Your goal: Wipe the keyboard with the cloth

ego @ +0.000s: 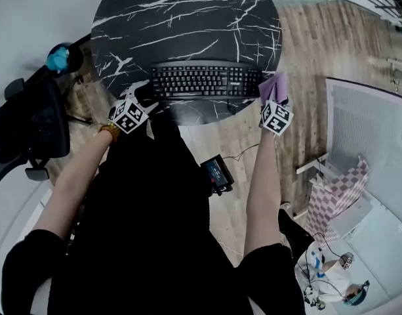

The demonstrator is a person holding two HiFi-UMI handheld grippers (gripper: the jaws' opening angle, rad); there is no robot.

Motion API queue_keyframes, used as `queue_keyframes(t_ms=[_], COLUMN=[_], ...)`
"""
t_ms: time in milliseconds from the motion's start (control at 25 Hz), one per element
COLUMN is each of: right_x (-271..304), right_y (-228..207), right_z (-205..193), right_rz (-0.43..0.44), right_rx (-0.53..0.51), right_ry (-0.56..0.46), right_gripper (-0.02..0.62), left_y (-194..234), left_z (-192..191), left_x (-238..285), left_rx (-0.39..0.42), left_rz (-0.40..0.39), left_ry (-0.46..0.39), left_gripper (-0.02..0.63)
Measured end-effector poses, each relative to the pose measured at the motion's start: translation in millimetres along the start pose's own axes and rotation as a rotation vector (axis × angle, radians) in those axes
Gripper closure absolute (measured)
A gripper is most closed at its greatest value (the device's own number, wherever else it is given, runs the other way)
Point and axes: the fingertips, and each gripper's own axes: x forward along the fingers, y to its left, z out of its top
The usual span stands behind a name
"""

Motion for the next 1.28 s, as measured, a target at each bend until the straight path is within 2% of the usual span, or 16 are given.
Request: queue_keyframes(t_ms=[120, 240, 480, 600, 680, 880, 1280], right_x=[-3, -5, 10, 23, 23, 25, 20], right_y=[-35, -47, 3, 48, 57, 63, 73], right_z=[-13, -23, -48, -60, -64, -67, -69], right_rz=[-0.059, -0.054, 0.051, 0.096, 0.105, 0.054, -0.064], right_rx=[-0.02, -0.018, 0.043, 0.105, 0.109, 0.11, 0.254], right_ry=[0.035, 0.066, 0.12, 0.135, 0.151, 0.185, 0.164], right_gripper=[0.512, 0.512, 0.512, 0.512, 0.512, 0.514, 0.514], left_y=[2, -3, -4, 7, 3, -1, -1], left_z=[1, 4, 4, -6, -1, 4, 3], left_x=[-1, 2, 5, -4, -2, 2, 1], left_rx=[0.008, 0.013, 0.004, 0.014, 0.012, 0.01, 0.008], left_rz=[-0.004, -0.005, -0.007, 0.006, 0.014, 0.009, 0.016], left_ry=[0.007, -0.006, -0.004, 0.015, 0.006, -0.012, -0.018], left_gripper=[0.297, 0.296, 0.296, 0.296, 0.296, 0.296, 0.295])
